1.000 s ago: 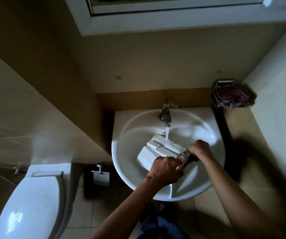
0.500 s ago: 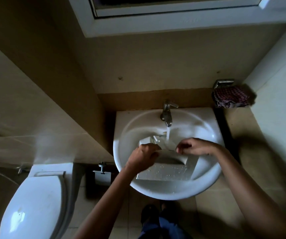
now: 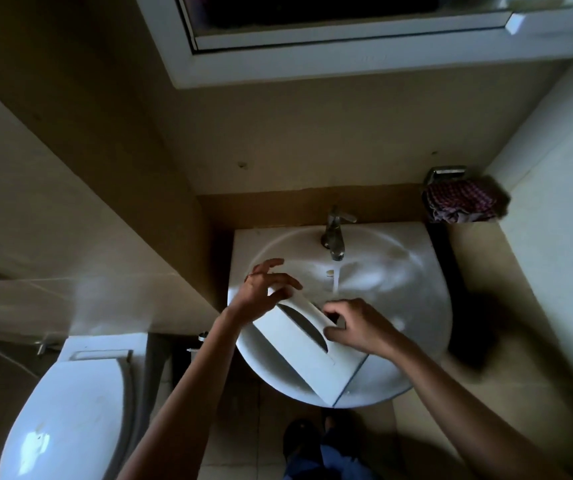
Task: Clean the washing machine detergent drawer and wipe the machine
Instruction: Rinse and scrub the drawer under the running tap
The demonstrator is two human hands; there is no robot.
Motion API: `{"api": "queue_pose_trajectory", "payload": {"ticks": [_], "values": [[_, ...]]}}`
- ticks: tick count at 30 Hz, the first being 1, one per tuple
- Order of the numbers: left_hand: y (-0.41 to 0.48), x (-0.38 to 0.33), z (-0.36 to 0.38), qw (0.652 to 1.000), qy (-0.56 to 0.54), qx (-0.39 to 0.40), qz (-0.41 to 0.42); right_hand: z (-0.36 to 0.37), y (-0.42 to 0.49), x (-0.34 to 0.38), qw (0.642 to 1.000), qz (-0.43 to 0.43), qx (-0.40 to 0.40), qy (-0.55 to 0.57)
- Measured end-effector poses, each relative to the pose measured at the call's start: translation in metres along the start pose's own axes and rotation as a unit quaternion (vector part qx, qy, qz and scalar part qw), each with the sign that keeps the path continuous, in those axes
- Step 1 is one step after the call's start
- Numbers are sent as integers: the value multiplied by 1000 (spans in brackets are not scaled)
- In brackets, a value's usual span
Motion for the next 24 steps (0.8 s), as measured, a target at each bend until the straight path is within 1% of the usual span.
{"api": "queue_pose_trajectory", "payload": {"ticks": [2, 3, 4, 5, 6, 7, 9, 11, 13, 14, 16, 18, 19, 21, 22, 23, 24], "values": [[-5, 3, 2, 994, -14, -93, -54, 3, 0, 8, 995, 25, -80, -46], [-11, 0, 2, 983, -46, -149, -99, 6, 0, 12, 991, 38, -108, -74], [-20, -2, 3, 964, -88, -193, -160, 10, 1, 15, 986, 49, -123, -98], [-29, -4, 7, 943, -126, -212, -225, 15, 3, 19, 983, 59, -129, -117], [-36, -5, 16, 924, -156, -205, -282, 18, 4, 22, 980, 66, -132, -132], [-41, -4, 27, 912, -177, -175, -327, 21, 5, 25, 978, 72, -134, -144], [-45, -10, 42, 898, -201, -109, -377, 24, 6, 28, 974, 79, -147, -152], [-41, -13, 45, 894, -201, -84, -391, 27, 5, 31, 974, 88, -160, -133], [-32, -10, 48, 898, -181, -62, -396, 30, 5, 29, 977, 92, -160, -103], [-28, -8, 51, 896, -188, -55, -398, 31, 6, 27, 980, 90, -155, -87], [-23, -6, 54, 884, -215, -35, -413, 31, 9, 20, 989, 80, -120, -35], [-23, -3, 57, 868, -247, -31, -429, 34, 14, 8, 993, 72, -41, 80], [-25, -1, 60, 854, -273, -30, -442, 35, 17, 0, 985, 77, 4, 153], [-27, 4, 62, 831, -318, -37, -456, 29, 20, -18, 950, 115, 64, 283], [-26, 8, 63, 826, -327, -42, -458, 25, 23, -30, 926, 149, 67, 341], [-25, 13, 63, 825, -328, -41, -458, 20, 27, -45, 897, 188, 48, 396], [-24, 15, 63, 825, -329, -37, -457, 16, 34, -63, 860, 229, 16, 457]]}}
Point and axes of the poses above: each hand's wrist, its own y-axis towards the middle knuckle, its own z-axis out of the palm, x = y × z, the point moved 7 cm from there along y, towards the middle knuckle, and after that the axes turned 1 degree about x, right-handed, at the moved point
